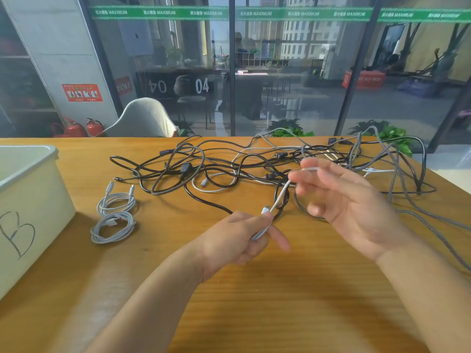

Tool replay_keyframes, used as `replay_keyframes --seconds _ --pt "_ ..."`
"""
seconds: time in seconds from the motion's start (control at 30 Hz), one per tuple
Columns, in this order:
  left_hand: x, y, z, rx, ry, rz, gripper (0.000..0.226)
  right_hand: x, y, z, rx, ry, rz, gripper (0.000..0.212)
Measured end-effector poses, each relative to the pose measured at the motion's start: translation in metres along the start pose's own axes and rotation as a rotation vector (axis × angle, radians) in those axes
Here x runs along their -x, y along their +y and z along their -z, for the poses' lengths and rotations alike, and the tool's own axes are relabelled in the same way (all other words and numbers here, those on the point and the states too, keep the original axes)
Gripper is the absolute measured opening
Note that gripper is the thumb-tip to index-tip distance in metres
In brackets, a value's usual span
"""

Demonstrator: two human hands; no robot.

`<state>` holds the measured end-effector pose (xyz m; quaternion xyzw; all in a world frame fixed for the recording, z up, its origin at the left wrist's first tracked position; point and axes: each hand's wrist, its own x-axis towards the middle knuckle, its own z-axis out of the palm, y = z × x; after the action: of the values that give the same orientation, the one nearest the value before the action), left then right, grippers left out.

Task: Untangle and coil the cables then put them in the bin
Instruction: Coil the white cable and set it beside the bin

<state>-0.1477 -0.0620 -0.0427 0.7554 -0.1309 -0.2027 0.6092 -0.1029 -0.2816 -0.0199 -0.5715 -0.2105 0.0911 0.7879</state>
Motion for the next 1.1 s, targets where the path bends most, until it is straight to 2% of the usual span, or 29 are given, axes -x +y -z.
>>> replay_keyframes --seconds 0.07,0.13,0.23,0.37,0.67,0.87,1.1 --pt "0.001 0.002 -0.001 -0.014 0.018 -0.066 0.060 0.001 0.000 0.001 -0.143 -0.039 0.064 0.035" --pt "0.003 0.005 -0.002 -0.022 0.044 -0.127 0.057 -0.002 0.005 0.001 -0.151 0.035 0.156 0.034" --pt "0.005 0.007 -0.006 -0.038 0.070 -0.174 0.053 -0.004 0.014 -0.007 0.000 0.179 0.277 0.025" --pt "0.005 0.009 -0.009 -0.022 0.060 -0.202 0.050 -0.001 0.030 -0.020 0.306 0.198 0.344 0.029" --pt "0.005 0.010 -0.018 0.012 0.009 -0.199 0.051 0.009 0.053 -0.051 0.511 0.181 0.378 0.031" --pt "0.004 0.013 -0.020 -0.007 0.017 -0.208 0.051 0.011 0.052 -0.052 0.508 0.215 0.380 0.034" --pt "0.003 0.014 -0.024 -0.061 0.179 -0.278 0.053 0.013 0.048 -0.053 0.633 0.275 0.478 0.032"
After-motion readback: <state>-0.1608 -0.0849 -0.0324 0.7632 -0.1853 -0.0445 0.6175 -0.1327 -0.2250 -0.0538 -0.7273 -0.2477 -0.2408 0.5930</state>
